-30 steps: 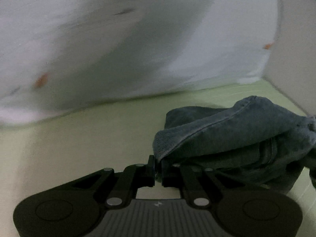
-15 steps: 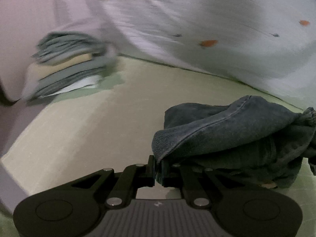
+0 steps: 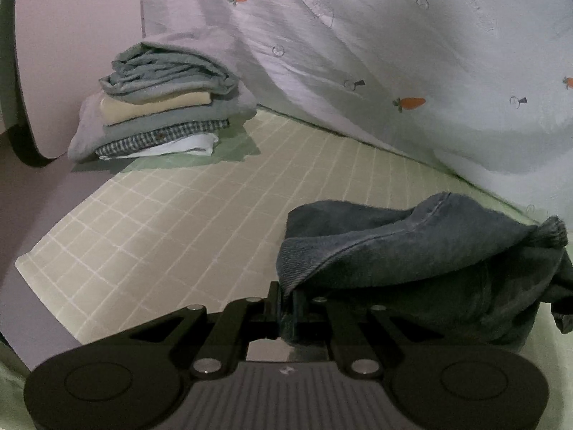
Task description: Fold clothes
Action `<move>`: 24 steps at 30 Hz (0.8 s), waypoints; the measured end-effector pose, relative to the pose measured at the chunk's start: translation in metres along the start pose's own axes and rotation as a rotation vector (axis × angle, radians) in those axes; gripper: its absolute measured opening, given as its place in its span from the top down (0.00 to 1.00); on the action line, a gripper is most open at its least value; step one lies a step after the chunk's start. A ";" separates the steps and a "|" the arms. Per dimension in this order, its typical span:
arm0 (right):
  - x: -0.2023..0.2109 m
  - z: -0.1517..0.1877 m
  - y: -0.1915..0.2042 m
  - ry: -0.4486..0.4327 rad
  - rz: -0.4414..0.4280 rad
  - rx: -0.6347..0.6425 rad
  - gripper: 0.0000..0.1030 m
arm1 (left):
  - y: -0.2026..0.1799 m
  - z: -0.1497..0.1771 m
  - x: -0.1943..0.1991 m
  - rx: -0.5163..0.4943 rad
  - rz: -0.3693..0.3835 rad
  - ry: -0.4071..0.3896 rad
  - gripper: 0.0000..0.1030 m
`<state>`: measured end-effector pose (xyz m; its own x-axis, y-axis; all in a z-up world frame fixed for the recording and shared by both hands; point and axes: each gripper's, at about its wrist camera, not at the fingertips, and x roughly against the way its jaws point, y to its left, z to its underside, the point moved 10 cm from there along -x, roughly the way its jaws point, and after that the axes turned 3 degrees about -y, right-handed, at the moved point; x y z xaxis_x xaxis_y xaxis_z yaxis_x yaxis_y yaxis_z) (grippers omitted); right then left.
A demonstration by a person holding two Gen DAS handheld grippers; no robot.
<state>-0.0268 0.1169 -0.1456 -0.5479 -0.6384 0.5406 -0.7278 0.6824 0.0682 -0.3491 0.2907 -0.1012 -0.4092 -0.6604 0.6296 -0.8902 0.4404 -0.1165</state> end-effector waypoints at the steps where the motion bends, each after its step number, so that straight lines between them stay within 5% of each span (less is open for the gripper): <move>1: -0.002 -0.005 -0.001 -0.009 0.001 0.013 0.92 | -0.005 -0.003 0.001 -0.008 -0.003 -0.013 0.93; 12: -0.026 -0.084 -0.066 -0.168 0.021 0.029 0.93 | -0.087 -0.092 0.022 0.018 0.034 -0.259 0.94; 19: -0.008 -0.207 -0.146 -0.469 0.172 0.038 0.93 | -0.150 -0.184 0.061 0.085 0.130 -0.484 0.94; 24: 0.028 -0.290 -0.210 -0.667 0.259 -0.002 0.93 | -0.186 -0.206 0.060 0.081 0.233 -0.501 0.94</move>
<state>0.2302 0.0585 0.0984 -0.8388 -0.5373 -0.0882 -0.5401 0.8416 0.0093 -0.1671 0.2948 0.1163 -0.6246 -0.7682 0.1403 -0.7693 0.5744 -0.2799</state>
